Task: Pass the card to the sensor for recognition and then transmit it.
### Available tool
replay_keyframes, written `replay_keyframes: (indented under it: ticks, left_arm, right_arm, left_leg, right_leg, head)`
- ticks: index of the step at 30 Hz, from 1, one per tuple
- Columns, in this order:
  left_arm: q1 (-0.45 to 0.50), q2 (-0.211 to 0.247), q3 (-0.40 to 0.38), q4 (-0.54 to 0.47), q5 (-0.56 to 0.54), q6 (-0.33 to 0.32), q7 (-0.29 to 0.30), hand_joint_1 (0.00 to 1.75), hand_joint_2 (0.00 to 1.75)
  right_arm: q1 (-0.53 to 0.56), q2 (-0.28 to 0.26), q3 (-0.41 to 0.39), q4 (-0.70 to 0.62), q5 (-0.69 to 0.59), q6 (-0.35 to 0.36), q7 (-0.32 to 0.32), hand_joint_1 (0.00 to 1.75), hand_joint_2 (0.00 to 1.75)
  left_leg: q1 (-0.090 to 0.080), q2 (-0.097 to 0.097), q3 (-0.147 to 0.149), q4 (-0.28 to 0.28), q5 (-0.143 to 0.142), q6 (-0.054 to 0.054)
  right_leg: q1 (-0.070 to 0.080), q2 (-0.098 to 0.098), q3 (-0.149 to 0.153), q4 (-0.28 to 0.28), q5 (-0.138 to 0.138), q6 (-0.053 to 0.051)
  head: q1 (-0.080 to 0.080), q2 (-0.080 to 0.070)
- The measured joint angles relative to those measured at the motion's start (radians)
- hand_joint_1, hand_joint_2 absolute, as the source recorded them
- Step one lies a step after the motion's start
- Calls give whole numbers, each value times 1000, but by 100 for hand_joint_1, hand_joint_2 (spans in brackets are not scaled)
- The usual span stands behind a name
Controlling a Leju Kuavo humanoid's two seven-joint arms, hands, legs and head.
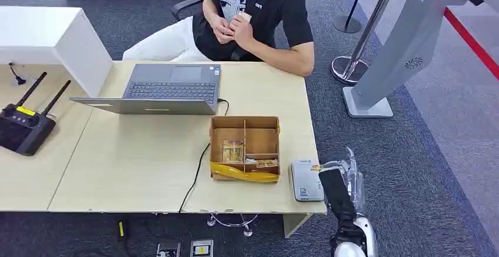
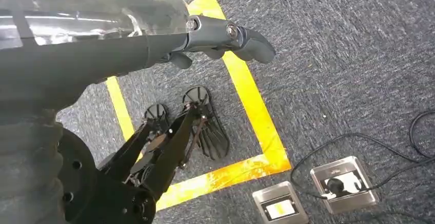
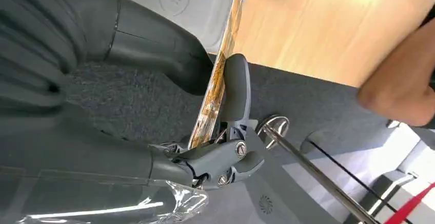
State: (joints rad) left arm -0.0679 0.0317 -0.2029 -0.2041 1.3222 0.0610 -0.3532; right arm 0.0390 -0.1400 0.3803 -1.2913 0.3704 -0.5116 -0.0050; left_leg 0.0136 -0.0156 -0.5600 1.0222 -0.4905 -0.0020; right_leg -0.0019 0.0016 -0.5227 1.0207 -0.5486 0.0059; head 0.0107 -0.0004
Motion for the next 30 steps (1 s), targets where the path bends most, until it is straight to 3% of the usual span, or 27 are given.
replay_keyframes:
  ticks: [19,30]
  left_arm:
    - [-1,-11,32,0,10,22,0,0,175]
    - [-1,-16,50,0,8,28,0,0,175]
  right_arm:
    - [-79,45,55,218,-51,42,-21,175,175]
    - [-107,48,108,240,-41,-12,13,175,175]
  left_leg:
    - [0,0,0,0,0,0]
    - [0,0,0,0,0,0]
  right_leg:
    - [0,0,0,0,0,0]
    - [0,0,0,0,0,0]
  head:
    - [0,0]
    - [0,0]
